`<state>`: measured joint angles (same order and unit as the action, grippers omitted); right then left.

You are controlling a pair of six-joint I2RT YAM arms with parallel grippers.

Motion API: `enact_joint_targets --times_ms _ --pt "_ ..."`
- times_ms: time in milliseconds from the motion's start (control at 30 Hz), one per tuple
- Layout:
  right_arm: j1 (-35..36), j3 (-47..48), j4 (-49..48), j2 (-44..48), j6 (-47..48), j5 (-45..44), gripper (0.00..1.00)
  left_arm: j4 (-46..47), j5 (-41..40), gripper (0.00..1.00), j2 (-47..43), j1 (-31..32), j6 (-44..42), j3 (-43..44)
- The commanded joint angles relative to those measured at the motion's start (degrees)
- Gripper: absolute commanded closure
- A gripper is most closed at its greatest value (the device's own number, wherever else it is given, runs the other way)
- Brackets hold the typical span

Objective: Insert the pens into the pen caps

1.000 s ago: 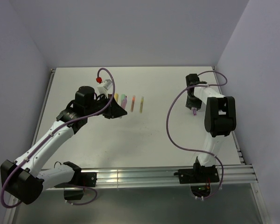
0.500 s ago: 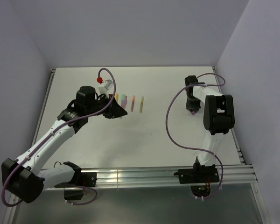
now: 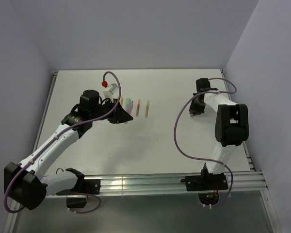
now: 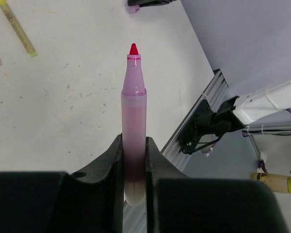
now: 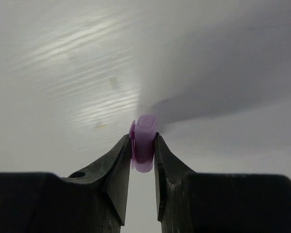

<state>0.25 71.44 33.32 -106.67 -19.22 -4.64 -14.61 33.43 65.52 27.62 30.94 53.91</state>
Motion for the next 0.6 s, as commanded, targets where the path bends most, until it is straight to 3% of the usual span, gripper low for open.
enact_joint_targets --times_ms 0,200,333,567 --pt "1.7 -1.0 -9.4 8.6 -7.0 18.1 1.0 7.5 5.6 1.0 -1.0 -0.4 0.3 0.1" --pt "6.4 -3.7 -27.7 19.0 -19.0 39.5 1.0 22.4 12.7 1.0 -2.1 -0.3 7.7 -1.2" --pt "9.2 -3.6 -41.0 22.6 -29.7 45.4 1.0 30.3 15.8 1.0 1.9 -0.3 15.0 0.5" --pt "12.0 -6.9 -66.3 26.7 -47.2 48.7 1.0 52.9 17.9 1.0 7.9 0.5 29.3 -0.4"
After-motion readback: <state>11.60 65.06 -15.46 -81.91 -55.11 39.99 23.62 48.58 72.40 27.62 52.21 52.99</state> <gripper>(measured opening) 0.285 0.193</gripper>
